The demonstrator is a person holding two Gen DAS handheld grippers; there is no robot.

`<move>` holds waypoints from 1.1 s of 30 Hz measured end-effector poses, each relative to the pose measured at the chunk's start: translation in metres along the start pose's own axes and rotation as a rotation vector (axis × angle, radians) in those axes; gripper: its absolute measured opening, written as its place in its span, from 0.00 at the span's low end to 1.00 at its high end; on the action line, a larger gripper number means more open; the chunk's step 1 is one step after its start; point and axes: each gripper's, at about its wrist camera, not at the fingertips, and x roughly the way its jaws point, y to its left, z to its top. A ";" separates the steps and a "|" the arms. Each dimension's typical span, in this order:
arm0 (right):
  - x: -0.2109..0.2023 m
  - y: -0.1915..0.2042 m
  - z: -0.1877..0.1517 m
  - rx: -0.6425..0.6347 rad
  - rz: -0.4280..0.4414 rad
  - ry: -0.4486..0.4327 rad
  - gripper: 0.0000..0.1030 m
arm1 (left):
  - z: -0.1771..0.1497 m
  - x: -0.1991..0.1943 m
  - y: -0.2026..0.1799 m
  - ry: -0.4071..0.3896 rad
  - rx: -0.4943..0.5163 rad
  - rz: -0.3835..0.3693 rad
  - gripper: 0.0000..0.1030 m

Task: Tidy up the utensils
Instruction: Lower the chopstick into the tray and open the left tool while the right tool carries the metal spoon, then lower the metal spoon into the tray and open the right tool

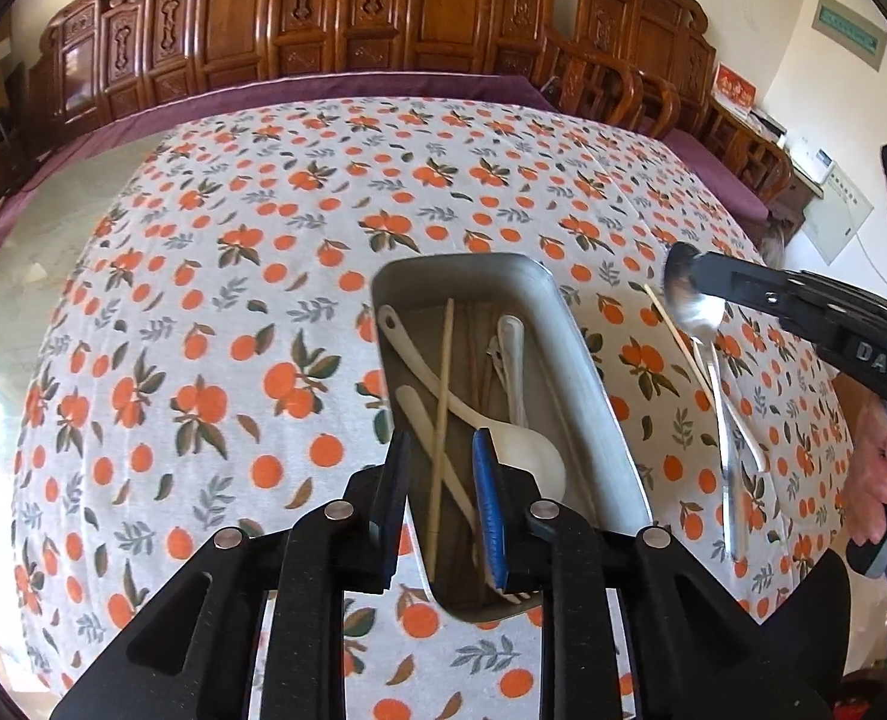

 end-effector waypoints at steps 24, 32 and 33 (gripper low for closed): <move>0.125 0.039 0.025 0.016 -0.001 0.135 0.02 | -0.010 -0.019 0.058 -0.026 -0.065 0.040 0.29; 0.135 0.046 0.016 0.017 0.006 0.164 0.02 | -0.012 -0.022 0.055 -0.027 -0.060 0.039 0.29; 0.136 0.045 0.014 0.017 0.003 0.167 0.02 | -0.012 -0.022 0.054 -0.027 -0.058 0.039 0.29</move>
